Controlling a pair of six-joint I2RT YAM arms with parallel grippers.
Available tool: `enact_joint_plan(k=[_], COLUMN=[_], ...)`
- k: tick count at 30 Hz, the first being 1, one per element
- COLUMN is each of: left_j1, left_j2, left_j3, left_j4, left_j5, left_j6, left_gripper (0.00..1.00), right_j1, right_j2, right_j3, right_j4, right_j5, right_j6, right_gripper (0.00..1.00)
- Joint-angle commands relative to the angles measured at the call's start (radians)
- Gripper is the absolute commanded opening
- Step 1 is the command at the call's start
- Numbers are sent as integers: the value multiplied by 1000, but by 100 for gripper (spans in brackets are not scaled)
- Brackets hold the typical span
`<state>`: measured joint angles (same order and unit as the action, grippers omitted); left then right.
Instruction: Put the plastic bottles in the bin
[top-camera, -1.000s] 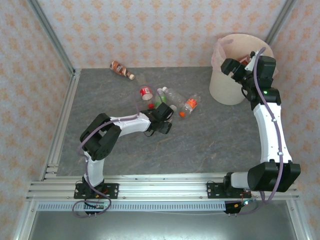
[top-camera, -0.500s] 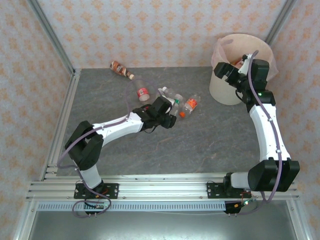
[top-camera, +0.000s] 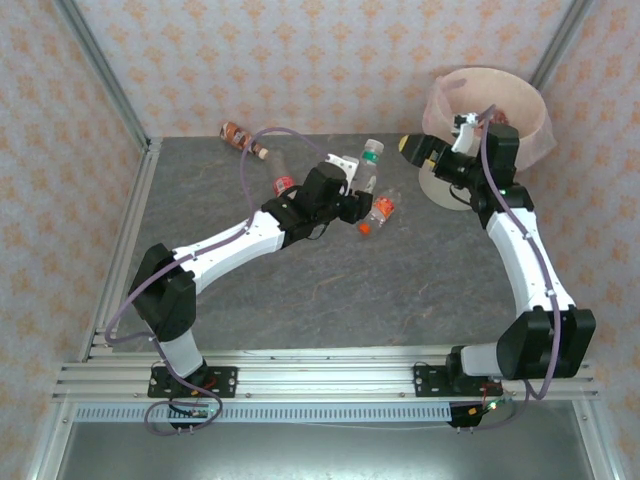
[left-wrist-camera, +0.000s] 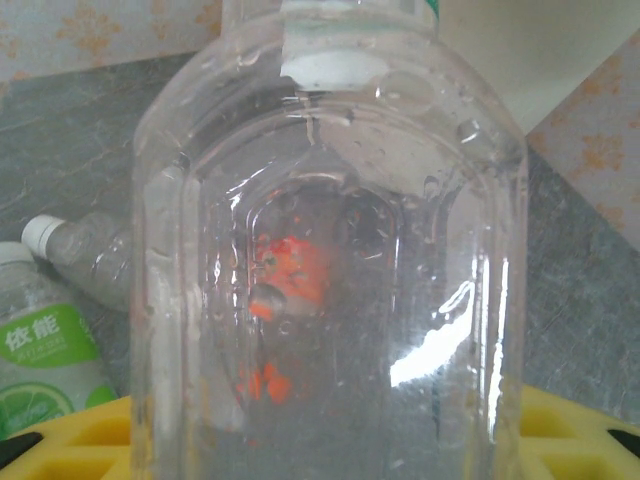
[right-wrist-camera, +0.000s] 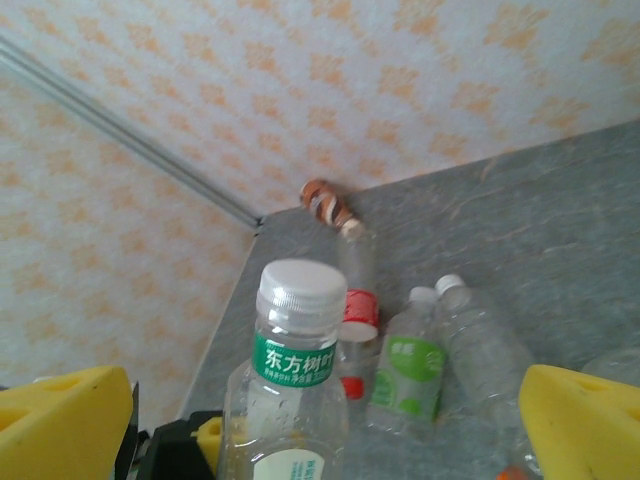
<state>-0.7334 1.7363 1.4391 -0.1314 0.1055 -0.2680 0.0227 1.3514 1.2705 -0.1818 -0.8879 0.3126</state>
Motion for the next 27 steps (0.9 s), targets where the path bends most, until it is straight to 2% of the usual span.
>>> enact_joint_plan(k=[1, 9, 14, 20, 23, 27], left_j1=[-9, -21, -20, -20, -20, -20], left_j2=[-16, -23, -18, -15, -2, 11], left_j3=[37, 32, 32, 34, 45, 57], left_j4=[52, 78, 102, 123, 117, 109], left_j5=[55, 68, 71, 69, 77, 79], left_j6=[8, 11, -3, -5, -8, -9], left_gripper=[35, 35, 35, 34, 34, 35], right_j1=[42, 137, 152, 152, 152, 152], right_j2=[6, 111, 146, 159, 172, 172], right_j3=[-11, 20, 29, 23, 30, 38], right_j4=[41, -6, -36, -47, -42, -45], right_j5=[-75, -104, -118, -126, -170, -163], right_j6=[-10, 24, 4, 13, 26, 29], right_gripper=[99, 99, 95, 85, 75, 61])
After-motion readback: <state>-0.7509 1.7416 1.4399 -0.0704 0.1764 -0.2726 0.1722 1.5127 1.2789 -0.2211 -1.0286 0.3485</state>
